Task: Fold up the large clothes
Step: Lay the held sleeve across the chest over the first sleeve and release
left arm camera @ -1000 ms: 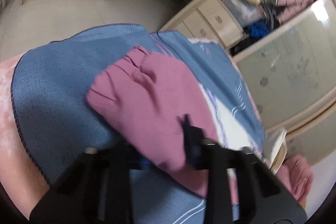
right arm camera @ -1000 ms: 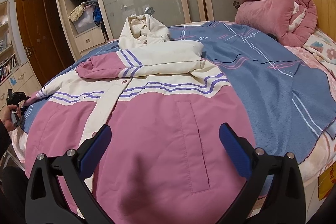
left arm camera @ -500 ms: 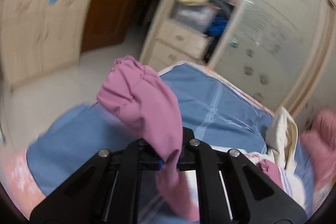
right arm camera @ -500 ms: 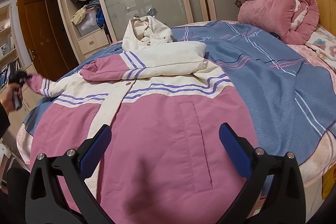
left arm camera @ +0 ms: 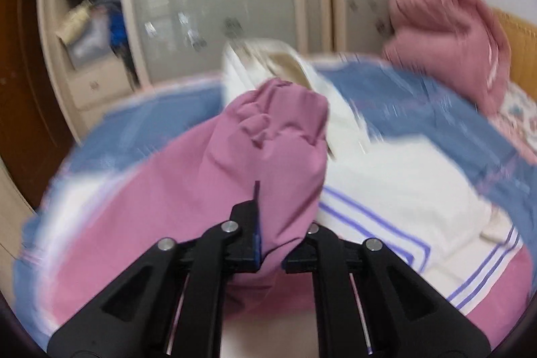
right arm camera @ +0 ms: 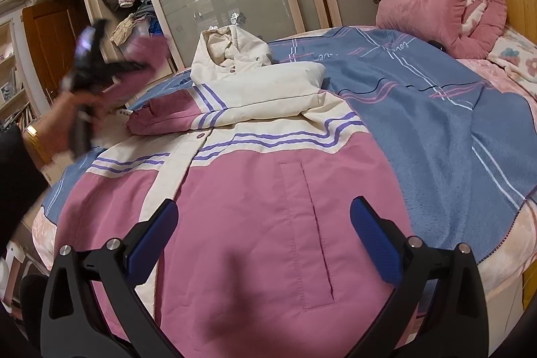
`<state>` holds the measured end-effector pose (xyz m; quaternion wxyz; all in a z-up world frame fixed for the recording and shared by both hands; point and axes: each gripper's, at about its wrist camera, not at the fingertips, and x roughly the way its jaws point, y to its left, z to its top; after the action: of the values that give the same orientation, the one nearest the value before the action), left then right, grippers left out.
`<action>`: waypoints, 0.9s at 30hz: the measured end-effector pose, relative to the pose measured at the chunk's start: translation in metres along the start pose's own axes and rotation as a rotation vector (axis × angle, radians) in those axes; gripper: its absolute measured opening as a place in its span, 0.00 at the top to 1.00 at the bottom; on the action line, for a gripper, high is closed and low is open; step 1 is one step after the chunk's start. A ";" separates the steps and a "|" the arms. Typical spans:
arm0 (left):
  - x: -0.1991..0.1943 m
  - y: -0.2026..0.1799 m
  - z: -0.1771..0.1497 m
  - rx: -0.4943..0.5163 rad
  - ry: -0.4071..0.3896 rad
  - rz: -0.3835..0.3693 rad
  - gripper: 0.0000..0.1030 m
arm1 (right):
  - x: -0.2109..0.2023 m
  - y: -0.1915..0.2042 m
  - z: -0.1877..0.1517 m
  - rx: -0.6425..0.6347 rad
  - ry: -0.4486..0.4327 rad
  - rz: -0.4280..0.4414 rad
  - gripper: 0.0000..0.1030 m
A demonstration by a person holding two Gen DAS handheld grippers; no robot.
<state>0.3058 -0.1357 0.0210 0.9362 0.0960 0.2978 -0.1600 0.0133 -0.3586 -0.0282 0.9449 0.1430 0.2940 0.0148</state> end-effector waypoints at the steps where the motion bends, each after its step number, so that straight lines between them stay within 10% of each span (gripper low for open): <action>1: 0.014 -0.010 -0.011 -0.003 0.036 -0.006 0.93 | -0.001 -0.001 0.000 0.001 -0.001 0.000 0.01; 6: 0.048 -0.031 -0.047 0.009 0.122 0.003 0.76 | -0.003 -0.008 0.001 0.019 -0.001 -0.002 0.01; 8: 0.036 -0.035 -0.048 0.004 0.104 -0.028 0.13 | -0.003 -0.009 0.001 0.017 0.000 -0.002 0.01; 9: 0.027 -0.032 -0.047 -0.002 0.081 -0.062 0.02 | -0.003 -0.009 0.001 0.016 0.001 -0.002 0.01; 12: -0.003 -0.043 -0.042 0.035 0.026 -0.135 0.02 | -0.002 -0.010 0.001 0.022 0.002 0.000 0.01; 20: -0.137 -0.050 -0.094 0.082 0.003 0.023 0.02 | -0.007 -0.008 -0.001 0.009 -0.013 0.007 0.01; 27: -0.231 -0.007 -0.168 -0.089 -0.006 0.114 0.02 | -0.011 -0.002 -0.004 -0.034 -0.020 0.011 0.01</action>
<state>0.0363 -0.0397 0.0214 0.9481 0.0708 0.2956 -0.0935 0.0016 -0.3609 -0.0256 0.9500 0.1287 0.2834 0.0236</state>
